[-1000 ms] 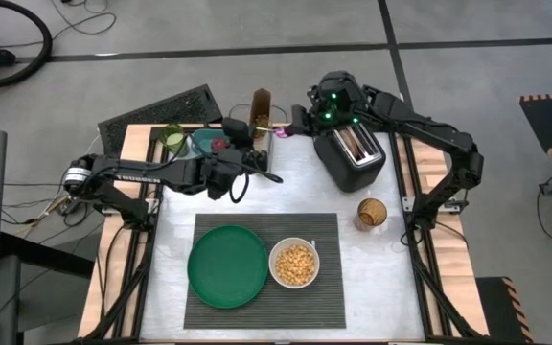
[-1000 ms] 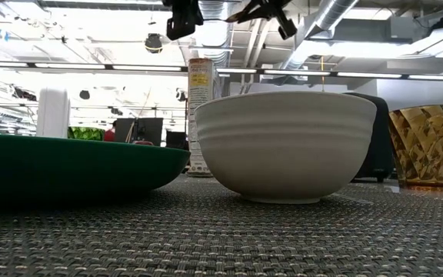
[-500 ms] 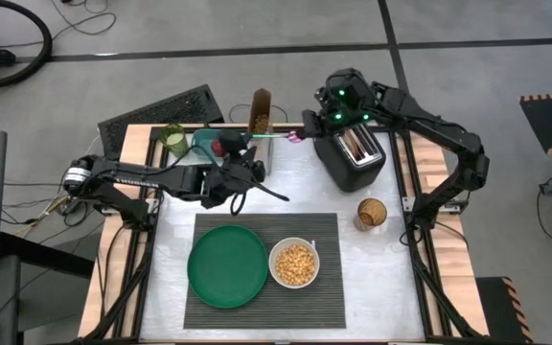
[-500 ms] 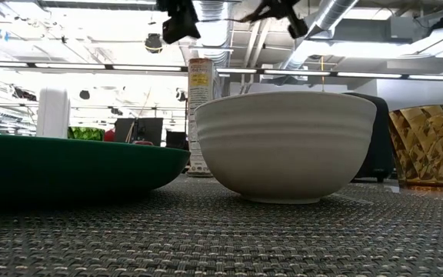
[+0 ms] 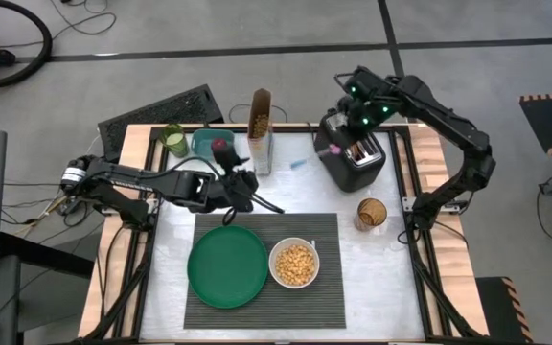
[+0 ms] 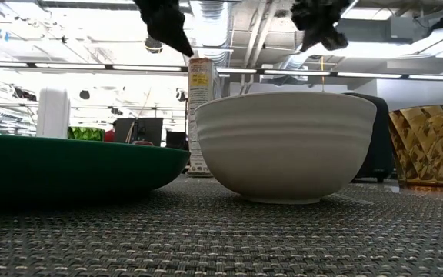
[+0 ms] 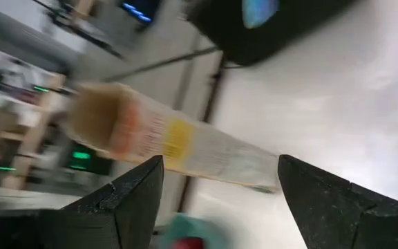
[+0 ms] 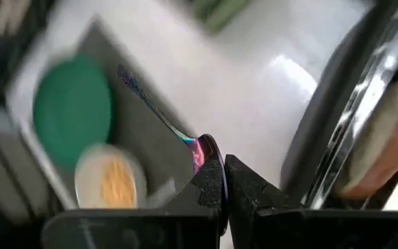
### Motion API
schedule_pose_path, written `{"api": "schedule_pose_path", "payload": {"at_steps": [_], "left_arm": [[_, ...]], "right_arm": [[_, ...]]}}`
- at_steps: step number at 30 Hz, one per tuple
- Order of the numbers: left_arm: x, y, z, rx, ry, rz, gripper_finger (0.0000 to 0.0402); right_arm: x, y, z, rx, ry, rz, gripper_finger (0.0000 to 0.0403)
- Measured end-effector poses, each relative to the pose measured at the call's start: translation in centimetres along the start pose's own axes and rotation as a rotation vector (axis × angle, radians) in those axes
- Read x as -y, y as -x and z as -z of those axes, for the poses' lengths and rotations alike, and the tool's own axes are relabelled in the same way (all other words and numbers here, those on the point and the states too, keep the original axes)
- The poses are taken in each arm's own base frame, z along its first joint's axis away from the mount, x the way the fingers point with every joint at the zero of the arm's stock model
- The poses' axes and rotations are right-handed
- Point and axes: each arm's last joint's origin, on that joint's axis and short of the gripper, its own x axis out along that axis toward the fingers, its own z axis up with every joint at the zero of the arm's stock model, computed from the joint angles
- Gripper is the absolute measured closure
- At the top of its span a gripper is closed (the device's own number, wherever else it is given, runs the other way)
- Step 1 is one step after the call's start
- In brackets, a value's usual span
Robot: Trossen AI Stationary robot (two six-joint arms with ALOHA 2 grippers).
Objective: Arrange a breakfast setting
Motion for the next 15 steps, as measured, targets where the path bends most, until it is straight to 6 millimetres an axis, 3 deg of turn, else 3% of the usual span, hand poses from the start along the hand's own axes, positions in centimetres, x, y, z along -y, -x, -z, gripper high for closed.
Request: {"api": "schedule_pose_path", "payload": {"at_steps": [6, 15], "left_arm": [[-0.1, 0.5, 0.3, -0.037, 0.15, 0.154, 0.0132], [-2.9, 2.9, 0.2, 0.04, 0.447, 0.24, 0.0132]], "right_arm": [[-1.2, -0.3, 2.6, -0.232, 0.284, -0.045, 0.0376], [-6.9, -1.9, 6.1, -0.341, 0.796, -0.155, 0.0376]]}}
